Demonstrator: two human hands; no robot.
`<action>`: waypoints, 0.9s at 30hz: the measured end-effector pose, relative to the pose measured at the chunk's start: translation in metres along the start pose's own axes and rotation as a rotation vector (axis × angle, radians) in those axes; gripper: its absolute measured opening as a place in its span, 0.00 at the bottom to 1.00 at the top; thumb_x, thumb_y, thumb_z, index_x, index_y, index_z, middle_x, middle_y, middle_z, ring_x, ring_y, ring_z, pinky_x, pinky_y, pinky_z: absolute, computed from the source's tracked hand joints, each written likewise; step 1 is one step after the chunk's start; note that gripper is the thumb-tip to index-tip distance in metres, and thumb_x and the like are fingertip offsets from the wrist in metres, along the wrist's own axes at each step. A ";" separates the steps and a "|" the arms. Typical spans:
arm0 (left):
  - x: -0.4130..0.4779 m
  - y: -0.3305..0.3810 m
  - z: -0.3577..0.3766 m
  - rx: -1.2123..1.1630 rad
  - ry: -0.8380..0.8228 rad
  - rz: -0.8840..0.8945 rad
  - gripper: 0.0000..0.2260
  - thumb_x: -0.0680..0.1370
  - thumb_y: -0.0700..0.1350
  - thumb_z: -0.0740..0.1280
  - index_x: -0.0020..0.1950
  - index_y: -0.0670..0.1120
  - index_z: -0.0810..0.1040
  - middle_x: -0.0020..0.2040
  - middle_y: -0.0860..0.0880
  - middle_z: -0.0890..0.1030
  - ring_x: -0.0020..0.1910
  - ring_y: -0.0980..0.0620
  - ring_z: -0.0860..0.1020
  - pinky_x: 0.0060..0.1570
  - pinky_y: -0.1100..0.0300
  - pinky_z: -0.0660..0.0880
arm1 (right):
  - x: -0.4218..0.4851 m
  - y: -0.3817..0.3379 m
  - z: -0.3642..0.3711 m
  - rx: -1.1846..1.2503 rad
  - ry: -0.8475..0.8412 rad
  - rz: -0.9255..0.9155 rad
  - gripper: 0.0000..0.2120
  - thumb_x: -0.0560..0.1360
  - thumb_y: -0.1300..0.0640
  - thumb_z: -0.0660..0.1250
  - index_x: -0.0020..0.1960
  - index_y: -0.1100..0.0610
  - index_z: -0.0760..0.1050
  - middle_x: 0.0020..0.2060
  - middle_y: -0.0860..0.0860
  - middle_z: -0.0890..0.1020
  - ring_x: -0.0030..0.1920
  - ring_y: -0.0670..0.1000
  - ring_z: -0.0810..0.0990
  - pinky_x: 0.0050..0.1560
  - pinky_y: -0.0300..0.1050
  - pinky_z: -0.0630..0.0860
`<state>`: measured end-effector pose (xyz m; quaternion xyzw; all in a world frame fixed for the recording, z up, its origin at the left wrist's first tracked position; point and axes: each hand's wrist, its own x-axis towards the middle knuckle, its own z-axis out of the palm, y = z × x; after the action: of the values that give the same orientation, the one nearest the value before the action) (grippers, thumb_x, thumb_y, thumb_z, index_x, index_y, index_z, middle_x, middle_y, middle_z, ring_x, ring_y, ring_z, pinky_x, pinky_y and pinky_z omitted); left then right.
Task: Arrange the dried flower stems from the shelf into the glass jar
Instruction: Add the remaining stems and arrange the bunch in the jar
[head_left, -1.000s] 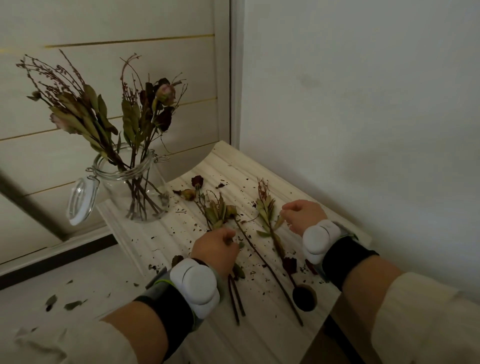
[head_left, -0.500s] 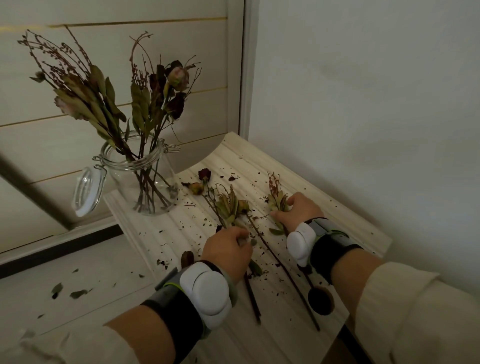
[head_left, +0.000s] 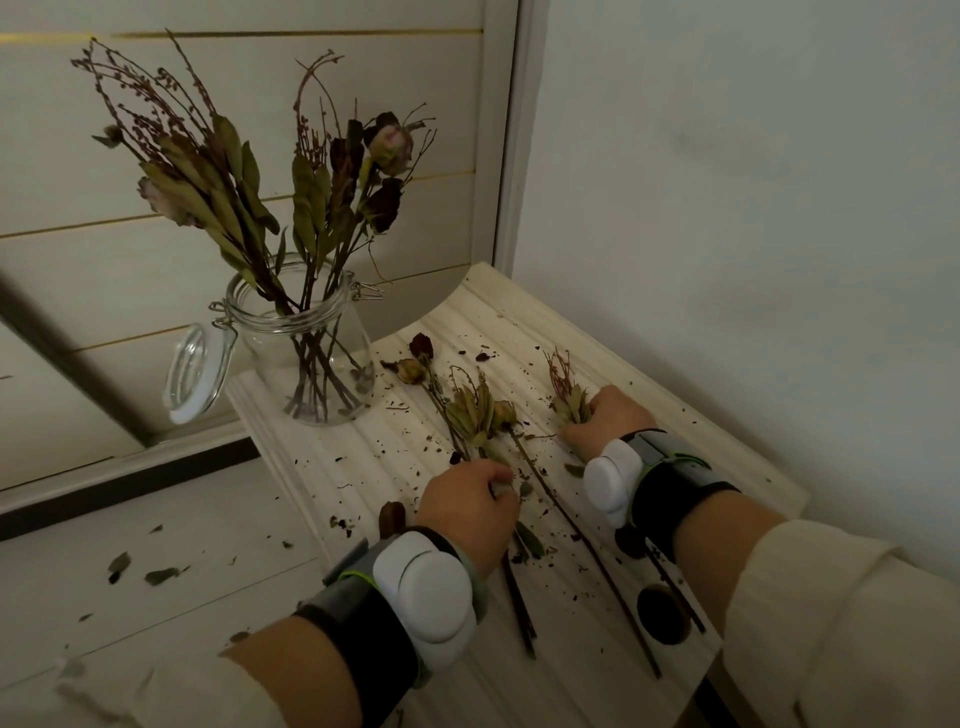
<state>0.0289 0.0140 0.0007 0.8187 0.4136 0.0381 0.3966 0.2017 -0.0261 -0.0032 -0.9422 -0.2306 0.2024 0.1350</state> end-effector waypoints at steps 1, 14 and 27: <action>0.000 0.000 0.000 0.001 0.001 0.003 0.14 0.79 0.46 0.59 0.63 0.51 0.76 0.61 0.51 0.78 0.61 0.52 0.75 0.62 0.61 0.71 | -0.001 -0.001 -0.001 -0.007 -0.002 -0.006 0.20 0.71 0.49 0.66 0.31 0.52 0.56 0.28 0.49 0.63 0.26 0.48 0.61 0.24 0.39 0.56; -0.005 0.004 -0.018 -0.010 0.004 0.003 0.13 0.79 0.45 0.60 0.62 0.51 0.77 0.60 0.52 0.78 0.60 0.53 0.75 0.59 0.65 0.69 | -0.003 0.005 -0.046 0.299 -0.020 0.030 0.16 0.75 0.54 0.62 0.45 0.69 0.78 0.44 0.65 0.82 0.39 0.56 0.75 0.44 0.48 0.75; 0.000 0.012 -0.090 0.068 0.161 0.079 0.15 0.79 0.45 0.59 0.65 0.50 0.74 0.64 0.51 0.75 0.63 0.53 0.73 0.62 0.62 0.68 | -0.030 -0.038 -0.117 0.828 0.084 -0.074 0.06 0.74 0.65 0.63 0.49 0.66 0.75 0.40 0.58 0.80 0.39 0.57 0.79 0.50 0.56 0.79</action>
<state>0.0014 0.0659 0.0703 0.8416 0.4128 0.1053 0.3320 0.2148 -0.0272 0.1228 -0.8069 -0.1578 0.2342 0.5188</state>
